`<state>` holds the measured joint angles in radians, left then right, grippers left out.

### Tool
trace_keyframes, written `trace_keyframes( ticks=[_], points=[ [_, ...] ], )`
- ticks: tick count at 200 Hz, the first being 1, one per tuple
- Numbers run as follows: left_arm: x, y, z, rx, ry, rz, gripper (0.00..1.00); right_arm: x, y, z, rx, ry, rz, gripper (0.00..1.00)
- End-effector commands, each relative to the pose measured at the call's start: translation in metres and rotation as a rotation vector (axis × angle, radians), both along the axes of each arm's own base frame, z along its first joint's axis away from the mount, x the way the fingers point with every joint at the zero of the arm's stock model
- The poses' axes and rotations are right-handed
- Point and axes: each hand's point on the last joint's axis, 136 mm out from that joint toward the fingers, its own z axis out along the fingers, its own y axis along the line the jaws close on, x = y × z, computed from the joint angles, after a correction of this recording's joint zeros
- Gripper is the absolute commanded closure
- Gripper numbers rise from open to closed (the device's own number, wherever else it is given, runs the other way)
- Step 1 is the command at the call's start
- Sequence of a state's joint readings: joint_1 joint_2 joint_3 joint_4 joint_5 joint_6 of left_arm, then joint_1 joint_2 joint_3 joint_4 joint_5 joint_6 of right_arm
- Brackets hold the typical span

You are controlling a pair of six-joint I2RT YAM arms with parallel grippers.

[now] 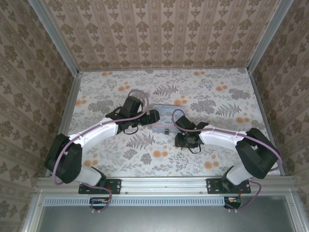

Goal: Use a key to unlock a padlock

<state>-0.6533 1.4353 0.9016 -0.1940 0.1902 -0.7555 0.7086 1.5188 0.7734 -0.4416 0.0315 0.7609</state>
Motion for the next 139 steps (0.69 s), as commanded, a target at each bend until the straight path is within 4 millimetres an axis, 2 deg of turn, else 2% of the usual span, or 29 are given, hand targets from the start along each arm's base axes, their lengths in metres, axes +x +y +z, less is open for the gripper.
trace_keyframes(
  ticks=[1, 37, 90, 119, 139],
  points=[
    [0.001, -0.001, 0.001, -0.003, -0.008, -0.016, 0.0, -0.006, -0.008, -0.005, -0.078, 0.022, 0.057, 0.52],
    [0.003, -0.004, -0.004, -0.001, 0.002, -0.016, 0.0, -0.008, -0.01, -0.01, -0.101, 0.027, 0.078, 0.54],
    [0.005, -0.008, -0.007, -0.007, 0.014, -0.017, 0.0, -0.009, -0.01, -0.015, -0.134, 0.035, 0.107, 0.63],
    [0.007, -0.009, -0.006, -0.008, 0.012, -0.018, 0.0, -0.01, -0.007, -0.017, -0.134, 0.035, 0.121, 0.76],
    [0.006, -0.011, -0.007, -0.007, 0.022, -0.025, 0.0, -0.009, -0.001, -0.016, -0.107, 0.034, 0.117, 0.91]
  ],
)
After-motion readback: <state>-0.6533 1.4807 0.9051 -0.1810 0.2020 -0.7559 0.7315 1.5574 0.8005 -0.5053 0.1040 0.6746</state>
